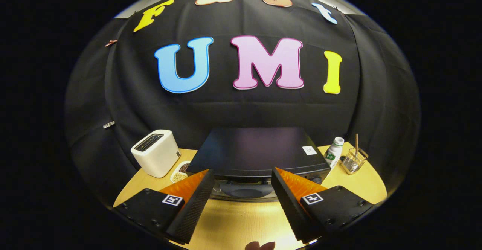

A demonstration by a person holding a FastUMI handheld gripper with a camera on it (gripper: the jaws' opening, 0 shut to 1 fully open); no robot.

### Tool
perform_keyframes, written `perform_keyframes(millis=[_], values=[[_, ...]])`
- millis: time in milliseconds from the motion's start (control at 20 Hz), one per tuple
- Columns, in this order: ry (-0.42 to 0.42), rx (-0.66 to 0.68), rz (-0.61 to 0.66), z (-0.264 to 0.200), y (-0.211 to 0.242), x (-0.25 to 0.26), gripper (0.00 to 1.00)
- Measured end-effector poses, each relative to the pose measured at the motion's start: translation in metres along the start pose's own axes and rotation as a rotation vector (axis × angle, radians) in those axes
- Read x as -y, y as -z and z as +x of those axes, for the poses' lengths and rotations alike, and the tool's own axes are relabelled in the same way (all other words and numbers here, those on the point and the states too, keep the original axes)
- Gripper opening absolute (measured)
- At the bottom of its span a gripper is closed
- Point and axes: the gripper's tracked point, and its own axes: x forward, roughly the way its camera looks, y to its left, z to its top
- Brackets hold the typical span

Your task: Open the toaster oven, put the food inside, and close the toaster oven door.

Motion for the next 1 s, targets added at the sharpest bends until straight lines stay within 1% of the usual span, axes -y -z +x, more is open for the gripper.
perform_keyframes(millis=[200, 300, 500, 550, 600, 800, 1000], values=[[0.04, -0.067, -0.019, 0.034, 0.028, 0.006, 0.99], [0.045, -0.083, -0.023, 0.043, 0.038, 0.006, 0.99], [0.069, -0.115, 0.002, 0.055, 0.047, 0.006, 0.99], [0.075, -0.096, -0.002, 0.059, 0.044, 0.007, 0.99], [0.076, -0.105, -0.001, 0.061, 0.048, 0.007, 0.98], [0.074, -0.111, -0.021, 0.057, 0.051, 0.008, 0.99], [0.076, -0.097, -0.014, 0.032, 0.066, 0.008, 0.99]])
